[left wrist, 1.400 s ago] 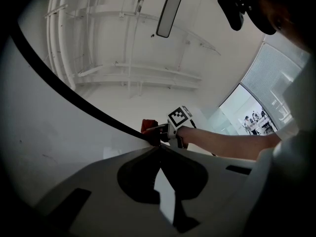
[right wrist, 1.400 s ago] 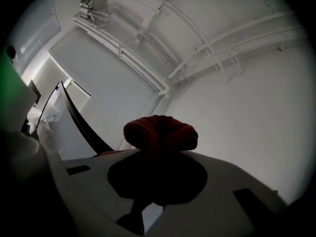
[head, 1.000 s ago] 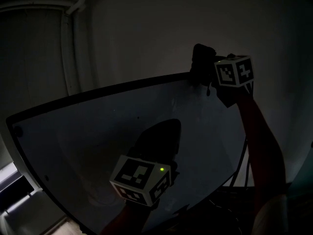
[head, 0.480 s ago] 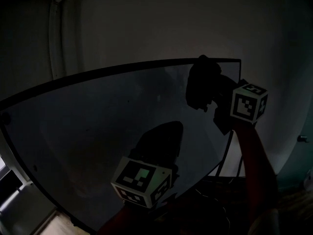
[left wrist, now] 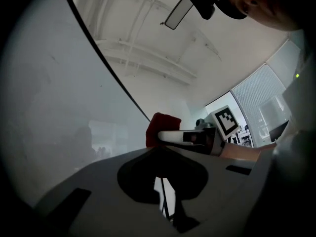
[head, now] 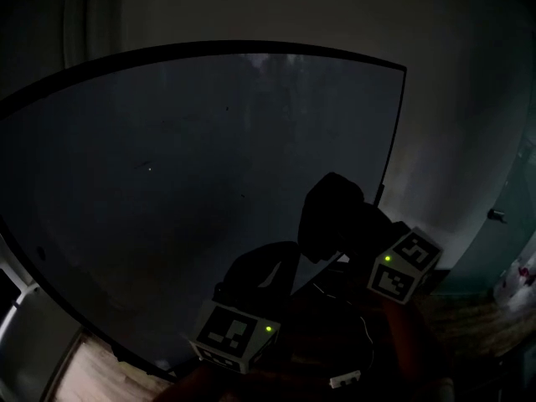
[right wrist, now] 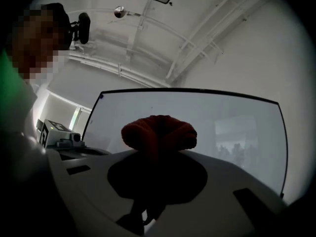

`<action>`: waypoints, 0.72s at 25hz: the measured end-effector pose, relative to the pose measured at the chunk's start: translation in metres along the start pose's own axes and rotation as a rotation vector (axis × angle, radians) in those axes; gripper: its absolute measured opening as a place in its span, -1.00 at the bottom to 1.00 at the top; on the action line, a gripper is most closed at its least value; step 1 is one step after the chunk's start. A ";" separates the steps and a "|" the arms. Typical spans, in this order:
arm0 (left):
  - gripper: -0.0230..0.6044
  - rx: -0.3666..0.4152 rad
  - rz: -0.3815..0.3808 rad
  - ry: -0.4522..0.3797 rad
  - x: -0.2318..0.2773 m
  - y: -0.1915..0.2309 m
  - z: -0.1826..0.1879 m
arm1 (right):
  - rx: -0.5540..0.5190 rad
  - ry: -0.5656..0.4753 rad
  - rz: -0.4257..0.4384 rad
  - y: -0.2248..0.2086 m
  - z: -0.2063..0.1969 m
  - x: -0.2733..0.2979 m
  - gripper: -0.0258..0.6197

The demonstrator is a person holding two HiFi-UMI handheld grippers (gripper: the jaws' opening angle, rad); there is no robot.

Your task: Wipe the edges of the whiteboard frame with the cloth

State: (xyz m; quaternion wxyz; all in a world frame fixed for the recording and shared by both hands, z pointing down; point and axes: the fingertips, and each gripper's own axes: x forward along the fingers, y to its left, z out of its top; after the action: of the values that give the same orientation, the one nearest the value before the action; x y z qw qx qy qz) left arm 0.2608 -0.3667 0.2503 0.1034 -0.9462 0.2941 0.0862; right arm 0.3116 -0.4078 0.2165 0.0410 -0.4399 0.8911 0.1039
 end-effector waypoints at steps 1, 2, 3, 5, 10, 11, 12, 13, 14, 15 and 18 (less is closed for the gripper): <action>-0.90 -0.007 -0.001 0.007 -0.007 0.001 -0.007 | 0.009 0.006 -0.013 0.007 -0.009 0.000 -0.75; -0.90 -0.013 -0.004 0.013 -0.013 0.002 -0.013 | 0.017 0.009 -0.027 0.015 -0.018 0.000 -0.75; -0.90 -0.020 -0.008 0.018 -0.020 0.003 -0.018 | 0.025 0.010 -0.041 0.022 -0.025 0.001 -0.75; -0.90 -0.027 -0.015 0.024 -0.031 0.004 -0.026 | 0.038 0.011 -0.070 0.036 -0.038 0.001 -0.75; -0.90 -0.051 -0.018 0.045 -0.059 0.012 -0.050 | 0.050 0.046 -0.157 0.067 -0.074 0.001 -0.75; -0.90 -0.060 -0.021 0.054 -0.066 0.013 -0.056 | 0.049 0.058 -0.173 0.075 -0.082 0.001 -0.75; -0.90 -0.069 -0.025 0.064 -0.074 0.013 -0.062 | 0.051 0.069 -0.189 0.084 -0.089 -0.001 -0.75; -0.90 -0.077 -0.029 0.073 -0.081 0.014 -0.068 | 0.057 0.079 -0.204 0.093 -0.098 -0.002 -0.75; -0.90 -0.080 -0.033 0.080 -0.089 0.015 -0.074 | 0.069 0.087 -0.218 0.102 -0.107 -0.003 -0.75; -0.90 -0.081 -0.037 0.085 -0.096 0.017 -0.080 | 0.086 0.093 -0.233 0.109 -0.116 -0.003 -0.75; -0.90 -0.083 -0.047 0.108 -0.125 0.018 -0.104 | 0.148 0.120 -0.277 0.134 -0.149 -0.009 -0.75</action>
State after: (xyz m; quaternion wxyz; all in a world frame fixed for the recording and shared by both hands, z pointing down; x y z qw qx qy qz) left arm 0.1590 -0.3394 0.3759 0.0499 -0.9597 0.2730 0.0445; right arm 0.2136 -0.3549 0.3829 0.0342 -0.5597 0.8280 0.0049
